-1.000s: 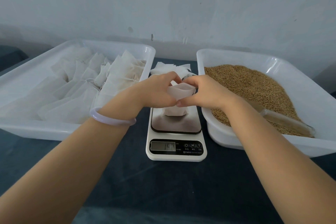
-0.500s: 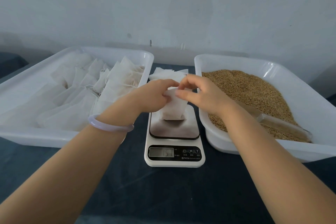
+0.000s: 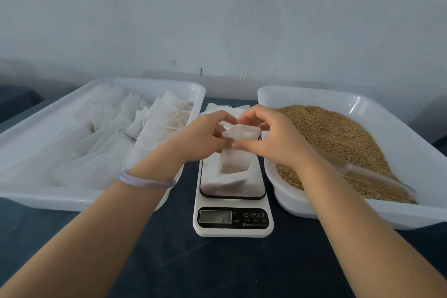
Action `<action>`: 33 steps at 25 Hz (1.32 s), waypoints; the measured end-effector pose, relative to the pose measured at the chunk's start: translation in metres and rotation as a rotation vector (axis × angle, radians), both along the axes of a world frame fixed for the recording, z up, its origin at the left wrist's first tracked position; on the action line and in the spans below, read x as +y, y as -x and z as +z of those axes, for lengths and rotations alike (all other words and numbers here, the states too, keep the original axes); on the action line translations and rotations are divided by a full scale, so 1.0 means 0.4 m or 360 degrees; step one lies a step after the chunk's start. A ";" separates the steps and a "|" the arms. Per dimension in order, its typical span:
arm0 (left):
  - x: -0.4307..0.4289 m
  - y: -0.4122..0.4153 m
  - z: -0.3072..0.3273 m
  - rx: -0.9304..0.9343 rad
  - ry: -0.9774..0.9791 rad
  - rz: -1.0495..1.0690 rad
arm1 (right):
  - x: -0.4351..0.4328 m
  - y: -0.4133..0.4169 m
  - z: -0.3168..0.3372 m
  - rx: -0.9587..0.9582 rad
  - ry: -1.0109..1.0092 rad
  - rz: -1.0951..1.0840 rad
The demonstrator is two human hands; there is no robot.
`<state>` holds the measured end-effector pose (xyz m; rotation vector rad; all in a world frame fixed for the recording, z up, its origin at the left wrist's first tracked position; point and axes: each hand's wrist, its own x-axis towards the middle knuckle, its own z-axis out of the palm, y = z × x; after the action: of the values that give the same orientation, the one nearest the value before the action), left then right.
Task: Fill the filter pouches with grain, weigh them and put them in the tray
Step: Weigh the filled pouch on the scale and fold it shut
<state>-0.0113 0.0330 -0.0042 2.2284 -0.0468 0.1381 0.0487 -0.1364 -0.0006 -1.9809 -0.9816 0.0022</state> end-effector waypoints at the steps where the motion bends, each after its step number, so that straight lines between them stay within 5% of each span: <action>1: -0.001 0.002 0.003 -0.0019 0.0060 0.0002 | -0.002 0.000 0.001 -0.0018 0.0023 0.0030; 7: -0.001 0.011 0.013 -0.0046 0.0204 0.0020 | -0.009 -0.006 0.009 -0.0037 -0.0081 -0.0079; 12: -0.022 0.016 0.026 0.0042 0.0556 -0.0623 | -0.003 0.009 0.028 0.0274 -0.0511 0.0157; 17: -0.022 0.017 0.028 0.0202 0.0310 -0.0481 | -0.021 0.003 0.044 0.0304 -0.0679 0.0139; 20: -0.020 0.014 0.018 0.0317 0.0414 -0.0385 | -0.077 -0.023 0.053 0.0252 -0.0268 -0.0015; 23: -0.017 0.010 0.012 0.0358 0.0385 -0.0294 | -0.229 -0.115 0.072 0.0041 0.0731 -0.0519; 26: -0.019 0.005 0.011 0.0382 0.0346 -0.0247 | -0.368 -0.162 0.034 0.0324 0.1473 -0.0640; 33: -0.019 0.005 0.008 0.0422 0.0395 -0.0193 | -0.397 -0.193 -0.032 0.0265 0.1487 -0.0722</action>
<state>-0.0131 0.0252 -0.0008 1.9725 -0.0185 -0.2079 0.1259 -0.2951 -0.0133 -2.9570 -0.4042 0.4353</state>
